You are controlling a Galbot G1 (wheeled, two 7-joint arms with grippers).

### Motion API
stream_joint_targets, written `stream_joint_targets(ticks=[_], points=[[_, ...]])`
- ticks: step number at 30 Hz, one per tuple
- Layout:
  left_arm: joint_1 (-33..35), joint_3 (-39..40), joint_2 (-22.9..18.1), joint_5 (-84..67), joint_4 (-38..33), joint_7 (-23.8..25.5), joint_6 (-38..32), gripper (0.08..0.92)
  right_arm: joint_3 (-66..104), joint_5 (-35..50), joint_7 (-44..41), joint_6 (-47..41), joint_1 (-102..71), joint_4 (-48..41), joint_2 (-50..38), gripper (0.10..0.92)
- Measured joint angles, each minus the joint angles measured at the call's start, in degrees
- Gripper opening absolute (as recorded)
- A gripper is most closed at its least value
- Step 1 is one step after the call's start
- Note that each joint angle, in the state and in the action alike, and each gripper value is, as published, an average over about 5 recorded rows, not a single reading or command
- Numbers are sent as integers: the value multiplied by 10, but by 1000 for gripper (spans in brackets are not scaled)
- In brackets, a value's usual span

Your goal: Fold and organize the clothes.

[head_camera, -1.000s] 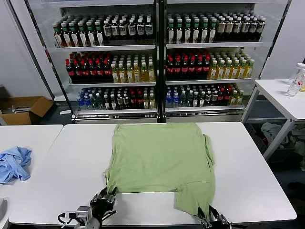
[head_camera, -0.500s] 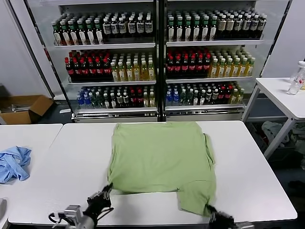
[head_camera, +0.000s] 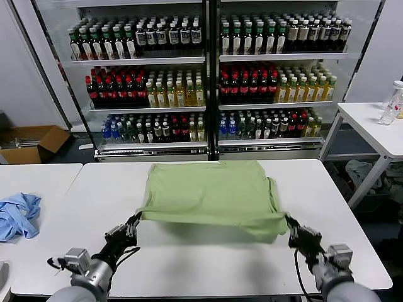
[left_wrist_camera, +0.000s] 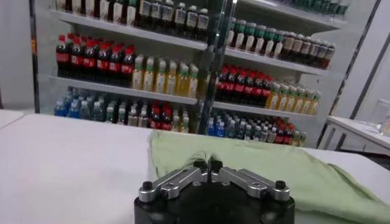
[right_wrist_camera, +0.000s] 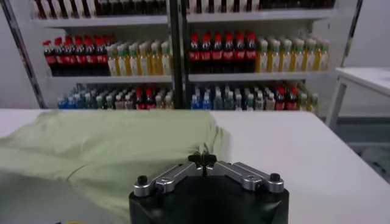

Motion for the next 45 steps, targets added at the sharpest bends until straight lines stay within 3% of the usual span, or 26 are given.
stream_joint_targets(ticks=[7, 12, 25, 32, 36, 45], points=[[-74, 46, 12, 37, 81, -10, -22, 84, -74, -31, -11, -7, 108, -77, 9, 111], [-114, 80, 10, 71, 132, -16, -33, 114, -102, -67, -19, -11, 145, -108, 17, 222], [-117, 95, -7, 130, 157, -39, -63, 477, -56, -116, -18, -25, 87, -112, 36, 577], [-116, 102, -13, 138, 179, -51, -45, 685, -49, -115, -8, -37, 77, -136, 51, 758], [-124, 109, -11, 140, 194, -53, -23, 748, -58, -109, -5, -38, 80, -151, 59, 702], [-129, 117, -4, 128, 201, -47, 26, 514, -75, -94, -6, -30, 78, -166, 63, 442]])
